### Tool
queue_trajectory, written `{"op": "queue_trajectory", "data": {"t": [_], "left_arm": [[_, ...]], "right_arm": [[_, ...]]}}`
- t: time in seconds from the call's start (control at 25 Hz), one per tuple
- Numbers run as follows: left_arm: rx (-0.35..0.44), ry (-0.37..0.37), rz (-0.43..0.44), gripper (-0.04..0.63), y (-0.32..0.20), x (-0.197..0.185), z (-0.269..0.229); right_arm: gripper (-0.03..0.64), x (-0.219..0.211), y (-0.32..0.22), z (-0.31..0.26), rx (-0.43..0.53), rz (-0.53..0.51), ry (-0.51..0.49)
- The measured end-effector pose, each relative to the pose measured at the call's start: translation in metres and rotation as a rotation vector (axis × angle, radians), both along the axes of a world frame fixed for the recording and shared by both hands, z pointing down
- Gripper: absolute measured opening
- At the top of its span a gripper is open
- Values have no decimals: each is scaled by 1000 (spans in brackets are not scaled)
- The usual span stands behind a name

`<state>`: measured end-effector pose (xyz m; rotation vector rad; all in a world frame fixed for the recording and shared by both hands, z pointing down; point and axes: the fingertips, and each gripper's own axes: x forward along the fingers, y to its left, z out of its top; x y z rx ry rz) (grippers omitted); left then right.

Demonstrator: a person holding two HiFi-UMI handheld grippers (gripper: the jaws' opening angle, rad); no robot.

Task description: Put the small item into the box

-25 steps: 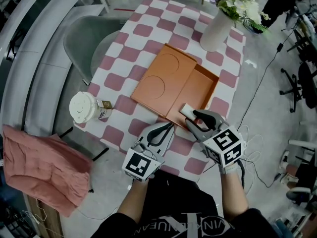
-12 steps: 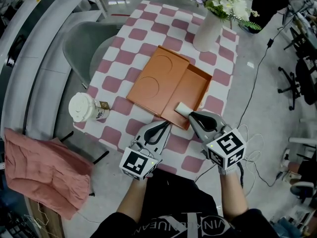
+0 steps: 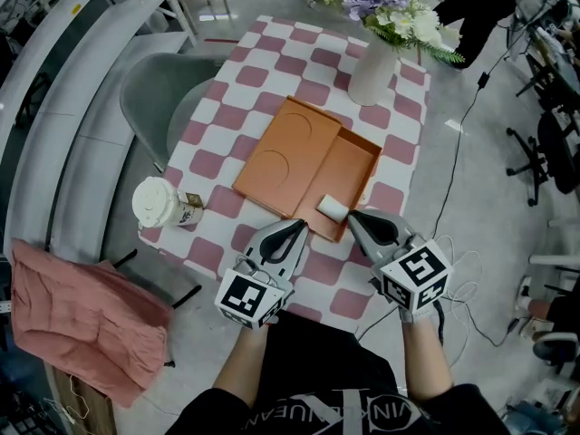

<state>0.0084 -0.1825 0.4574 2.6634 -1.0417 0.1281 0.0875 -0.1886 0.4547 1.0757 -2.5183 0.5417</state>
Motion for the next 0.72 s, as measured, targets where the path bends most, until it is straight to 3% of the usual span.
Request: {"op": "queue_trajectory", "data": {"t": [0.72], "left_arm": [[24,37,-15,20,-15,-2,-40]], "right_arm": [[6,8,0,-34,85,30,-78]]}}
